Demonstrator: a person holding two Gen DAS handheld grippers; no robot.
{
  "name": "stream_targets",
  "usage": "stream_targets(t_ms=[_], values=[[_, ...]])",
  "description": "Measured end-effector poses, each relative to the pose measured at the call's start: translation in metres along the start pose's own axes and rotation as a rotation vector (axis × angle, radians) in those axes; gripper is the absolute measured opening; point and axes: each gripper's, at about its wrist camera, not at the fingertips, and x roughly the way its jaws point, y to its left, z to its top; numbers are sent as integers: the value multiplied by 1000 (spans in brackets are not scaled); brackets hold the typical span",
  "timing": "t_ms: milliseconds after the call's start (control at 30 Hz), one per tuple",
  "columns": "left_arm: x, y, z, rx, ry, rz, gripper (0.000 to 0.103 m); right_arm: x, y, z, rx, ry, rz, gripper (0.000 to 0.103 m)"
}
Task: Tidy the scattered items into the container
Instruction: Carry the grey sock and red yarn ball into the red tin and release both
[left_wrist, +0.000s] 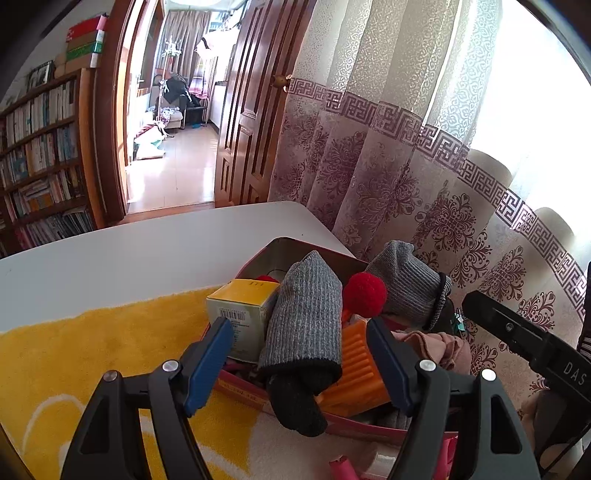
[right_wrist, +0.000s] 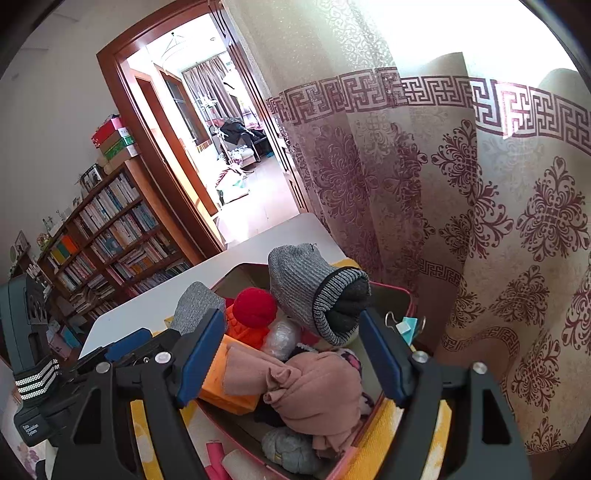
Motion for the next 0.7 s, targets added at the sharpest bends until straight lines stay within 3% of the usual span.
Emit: stream_targets(t_ms=[333,700], values=[[-2,-3,-12,62,-5,131,76,-20,1,-17,0,-19,1,79],[24,-9,-11,113,28,157,76,-19,-8,-24,39,-19,10,79]])
